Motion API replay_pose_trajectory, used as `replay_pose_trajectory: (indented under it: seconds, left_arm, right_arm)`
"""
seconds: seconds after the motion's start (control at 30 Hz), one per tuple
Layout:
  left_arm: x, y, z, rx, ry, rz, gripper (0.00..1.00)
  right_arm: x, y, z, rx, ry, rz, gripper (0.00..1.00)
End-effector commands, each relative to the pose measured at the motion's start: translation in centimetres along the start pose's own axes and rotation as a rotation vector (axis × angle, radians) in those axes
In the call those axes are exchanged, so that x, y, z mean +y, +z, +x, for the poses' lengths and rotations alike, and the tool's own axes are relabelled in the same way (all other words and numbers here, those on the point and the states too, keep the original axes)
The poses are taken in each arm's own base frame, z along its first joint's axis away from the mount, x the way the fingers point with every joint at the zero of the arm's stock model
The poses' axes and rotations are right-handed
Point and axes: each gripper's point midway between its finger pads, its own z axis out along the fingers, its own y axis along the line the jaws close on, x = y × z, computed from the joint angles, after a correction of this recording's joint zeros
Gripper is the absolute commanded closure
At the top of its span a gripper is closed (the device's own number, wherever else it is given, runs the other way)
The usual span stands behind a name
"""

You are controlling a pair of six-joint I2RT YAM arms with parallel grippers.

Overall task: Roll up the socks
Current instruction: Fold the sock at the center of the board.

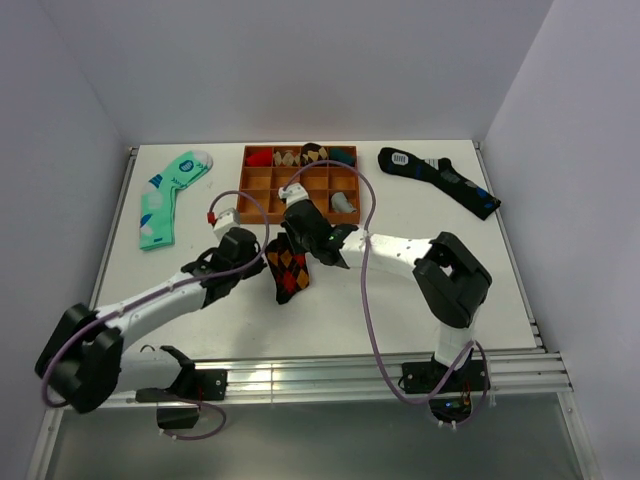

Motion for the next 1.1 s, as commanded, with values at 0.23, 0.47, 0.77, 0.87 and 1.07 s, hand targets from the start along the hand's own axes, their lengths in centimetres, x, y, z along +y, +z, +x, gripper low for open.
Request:
replay_pose_trajectory:
  seconds: [0.23,0.47,0.77,0.87,1.07]
  left_arm:
    - [2.3,6.9,-0.4,0.044,-0.045,-0.143,1.0]
    - [1.8,9.1,0.9,0.1,-0.031,-0.144,1.0]
    - [-0.4,10.6,0.8,0.11,-0.033,-0.064,1.0]
    - [-0.8,10.7,0.7,0.112,-0.036,-0.044,1.0]
    - [-1.8,10.6,0.7,0.117,-0.044,0.007,0.99]
  right_arm:
    - [1.3,-2.1,-1.9,-0.052,-0.034,-0.039,0.96]
    - [1.6,-2.1,-2.3,-0.049,-0.047,-0.045,0.96]
    - [2.2,-2.1,-3.2,-0.06,-0.055,-0.071,0.96]
    - [2.3,-1.6,-3.3,-0.048,-0.058,-0.062,0.95]
    - [2.1,-0.5,-3.8,-0.056,-0.046,-0.052,0.95]
